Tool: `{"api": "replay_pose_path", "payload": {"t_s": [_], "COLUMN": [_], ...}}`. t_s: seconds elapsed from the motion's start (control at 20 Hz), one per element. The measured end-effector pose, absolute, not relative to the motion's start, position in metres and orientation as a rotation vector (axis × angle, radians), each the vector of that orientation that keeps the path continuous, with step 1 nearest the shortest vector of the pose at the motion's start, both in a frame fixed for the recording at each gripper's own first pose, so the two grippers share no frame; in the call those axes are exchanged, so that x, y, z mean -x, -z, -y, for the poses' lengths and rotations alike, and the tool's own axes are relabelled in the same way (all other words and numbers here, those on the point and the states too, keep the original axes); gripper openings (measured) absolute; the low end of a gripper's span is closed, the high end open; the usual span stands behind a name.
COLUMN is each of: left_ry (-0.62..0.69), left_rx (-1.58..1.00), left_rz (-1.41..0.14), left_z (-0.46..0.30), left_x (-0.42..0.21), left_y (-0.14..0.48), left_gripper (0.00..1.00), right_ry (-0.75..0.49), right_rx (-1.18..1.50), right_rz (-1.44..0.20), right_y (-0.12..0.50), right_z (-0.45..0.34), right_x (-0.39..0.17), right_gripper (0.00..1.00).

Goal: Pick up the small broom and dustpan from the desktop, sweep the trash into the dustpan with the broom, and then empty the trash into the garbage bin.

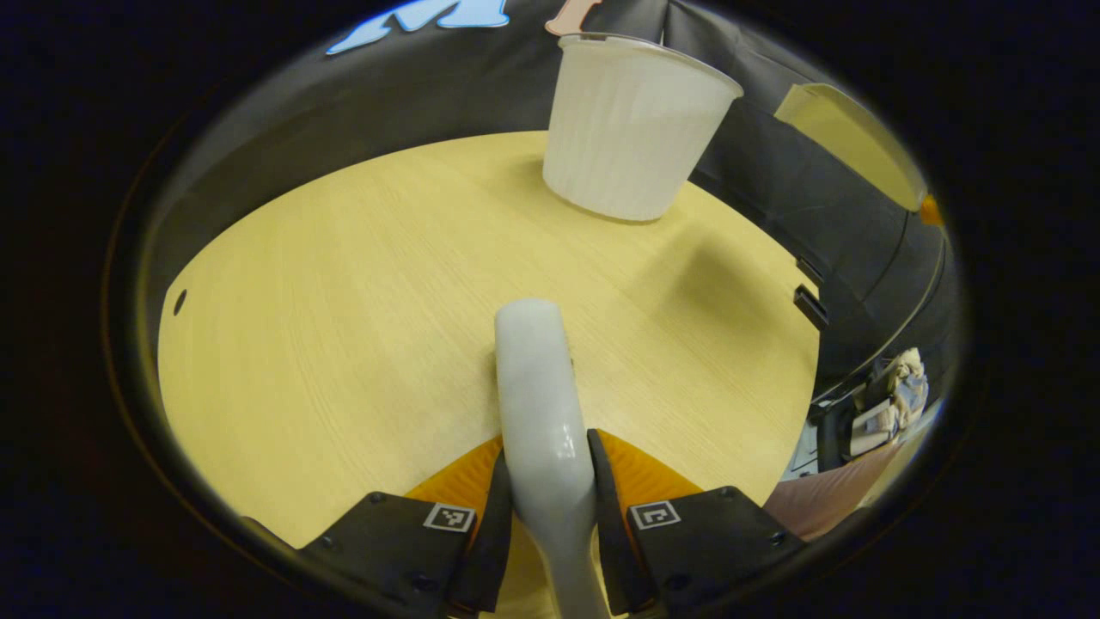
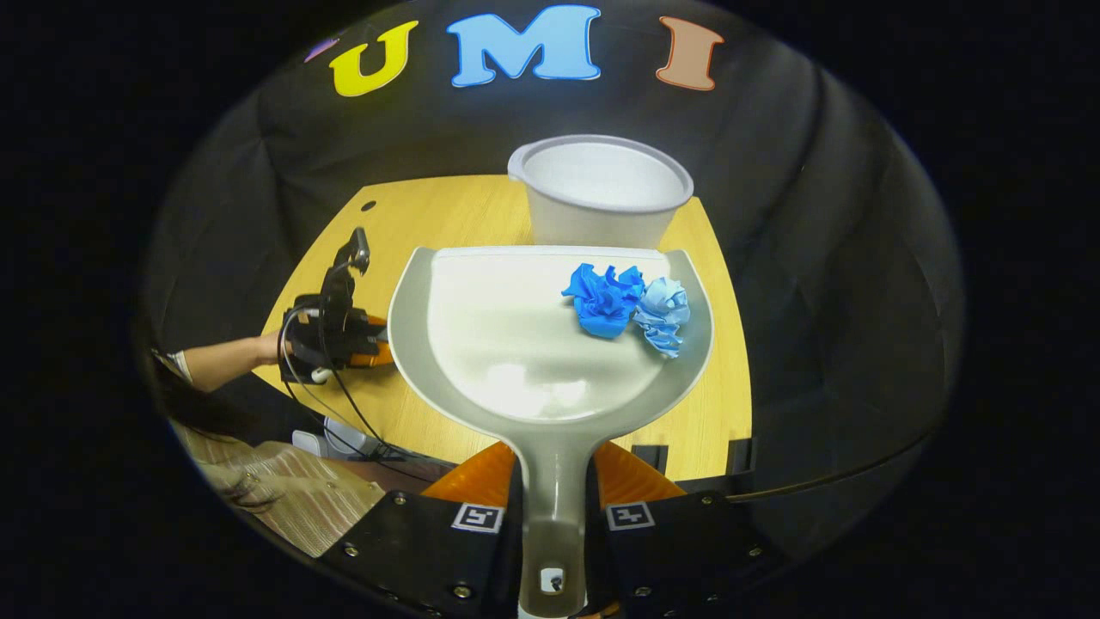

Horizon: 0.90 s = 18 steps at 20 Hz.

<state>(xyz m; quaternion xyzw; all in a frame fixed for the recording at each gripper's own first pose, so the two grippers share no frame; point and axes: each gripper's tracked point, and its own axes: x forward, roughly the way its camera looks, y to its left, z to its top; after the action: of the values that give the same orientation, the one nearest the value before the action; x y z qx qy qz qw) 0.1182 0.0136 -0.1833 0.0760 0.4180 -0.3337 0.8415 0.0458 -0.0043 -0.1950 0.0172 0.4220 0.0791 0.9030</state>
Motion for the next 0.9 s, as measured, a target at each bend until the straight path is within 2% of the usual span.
{"api": "replay_pose_path", "payload": {"t_s": [0.2,0.45,0.5,0.65,0.75,0.8,0.85,0.9], "left_ry": [0.665,0.630,0.622,0.588,0.560,0.546,0.536,0.524], "left_rx": [-0.141,-0.121,-0.115,-0.085,-0.065,-0.056,-0.053,-0.052], "left_rz": [-0.881,-0.883,-0.882,-0.882,-0.883,-0.884,-0.883,-0.882], "left_z": [-0.033,-0.059,-0.064,-0.086,-0.085,-0.090,-0.089,-0.093], "left_x": [-0.117,-0.111,-0.111,-0.109,-0.105,-0.104,-0.101,-0.100], "left_y": [0.174,0.153,0.147,0.149,0.144,0.143,0.144,0.143], "left_gripper": [0.49,0.51,0.51,0.51,0.51,0.51,0.51,0.49], "right_ry": [-0.163,-0.204,-0.212,-0.233,-0.258,-0.270,-0.280,-0.288], "right_rx": [-0.036,-0.105,-0.119,-0.136,-0.172,-0.199,-0.221,-0.241], "right_rz": [-0.842,-0.864,-0.866,-0.878,-0.894,-0.903,-0.907,-0.909], "right_y": [0.200,0.191,0.191,0.191,0.186,0.182,0.180,0.179], "right_z": [0.002,0.001,0.001,0.002,0.002,0.003,0.003,0.003], "right_x": [-0.044,-0.044,-0.045,-0.045,-0.043,-0.042,-0.043,-0.043], "right_gripper": [0.29,0.29,0.26,0.29,0.26,0.29,0.26,0.29]}}
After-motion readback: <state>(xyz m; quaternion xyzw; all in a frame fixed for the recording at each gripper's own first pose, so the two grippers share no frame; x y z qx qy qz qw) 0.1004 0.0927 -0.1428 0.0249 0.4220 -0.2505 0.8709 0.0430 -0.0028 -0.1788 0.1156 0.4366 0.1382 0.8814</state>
